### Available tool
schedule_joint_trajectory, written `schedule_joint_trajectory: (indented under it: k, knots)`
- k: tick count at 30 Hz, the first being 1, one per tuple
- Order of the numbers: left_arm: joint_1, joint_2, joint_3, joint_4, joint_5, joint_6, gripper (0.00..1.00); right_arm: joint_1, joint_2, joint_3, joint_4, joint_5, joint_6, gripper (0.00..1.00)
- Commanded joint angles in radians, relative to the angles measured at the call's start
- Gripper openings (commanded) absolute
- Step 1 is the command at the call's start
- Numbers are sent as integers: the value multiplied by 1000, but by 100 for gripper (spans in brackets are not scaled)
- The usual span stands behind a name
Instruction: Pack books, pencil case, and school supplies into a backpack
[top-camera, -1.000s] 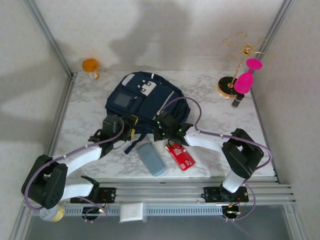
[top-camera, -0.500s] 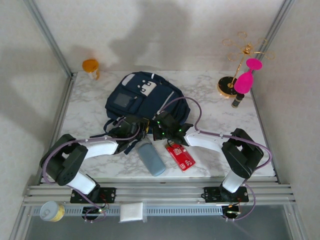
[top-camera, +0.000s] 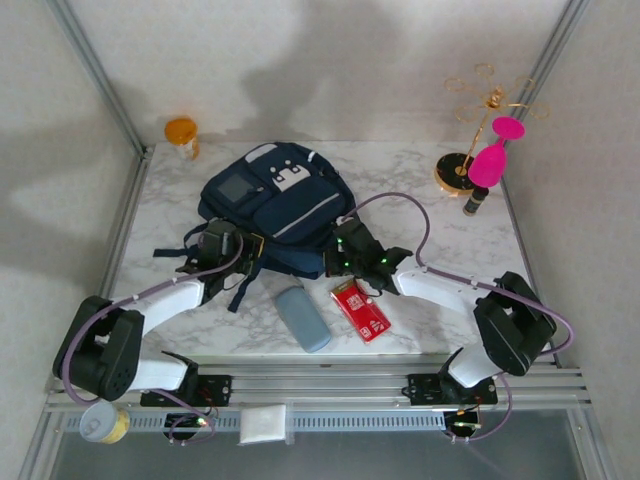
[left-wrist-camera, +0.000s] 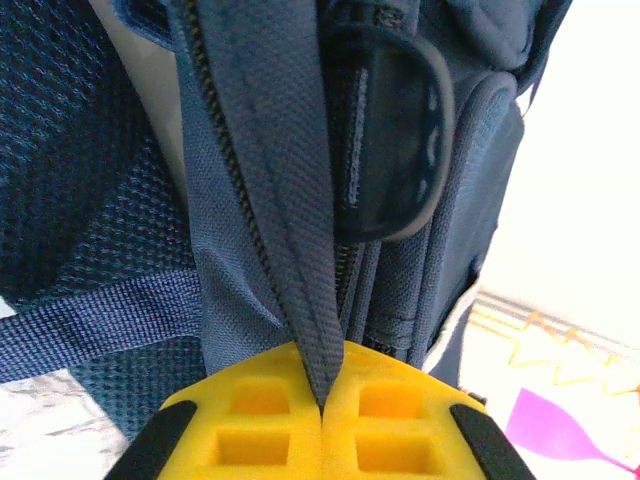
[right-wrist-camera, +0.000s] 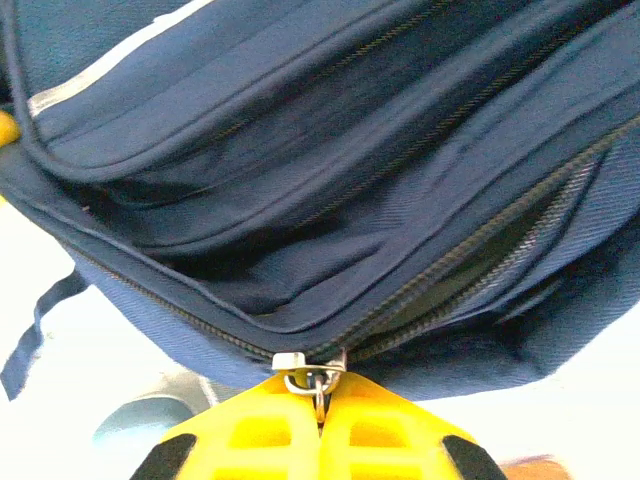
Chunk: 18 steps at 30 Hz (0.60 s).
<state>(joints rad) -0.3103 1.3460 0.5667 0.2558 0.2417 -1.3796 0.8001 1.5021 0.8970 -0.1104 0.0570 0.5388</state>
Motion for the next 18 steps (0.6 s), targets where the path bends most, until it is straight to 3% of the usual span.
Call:
schedule_joint_trajectory:
  k: [1, 5, 8, 12, 15, 18]
  knots:
    - [50, 36, 83, -13, -33, 137, 0, -48, -11, -6, -107, 79, -53, 0]
    - [40, 111, 121, 135, 55, 87, 0, -65, -18, 16, -169, 131, -63, 0]
    - [-9, 160, 212, 106, 47, 100, 0, -129, -86, -32, -189, 132, -39, 0]
    - [-71, 263, 345, 77, 57, 109, 0, -129, -133, -50, -225, 185, -39, 0]
    - [-68, 318, 414, 85, 66, 137, 0, -77, -144, -56, -246, 219, -49, 0]
    - [-37, 401, 567, -94, 71, 258, 0, 12, -138, -48, -216, 212, -50, 0]
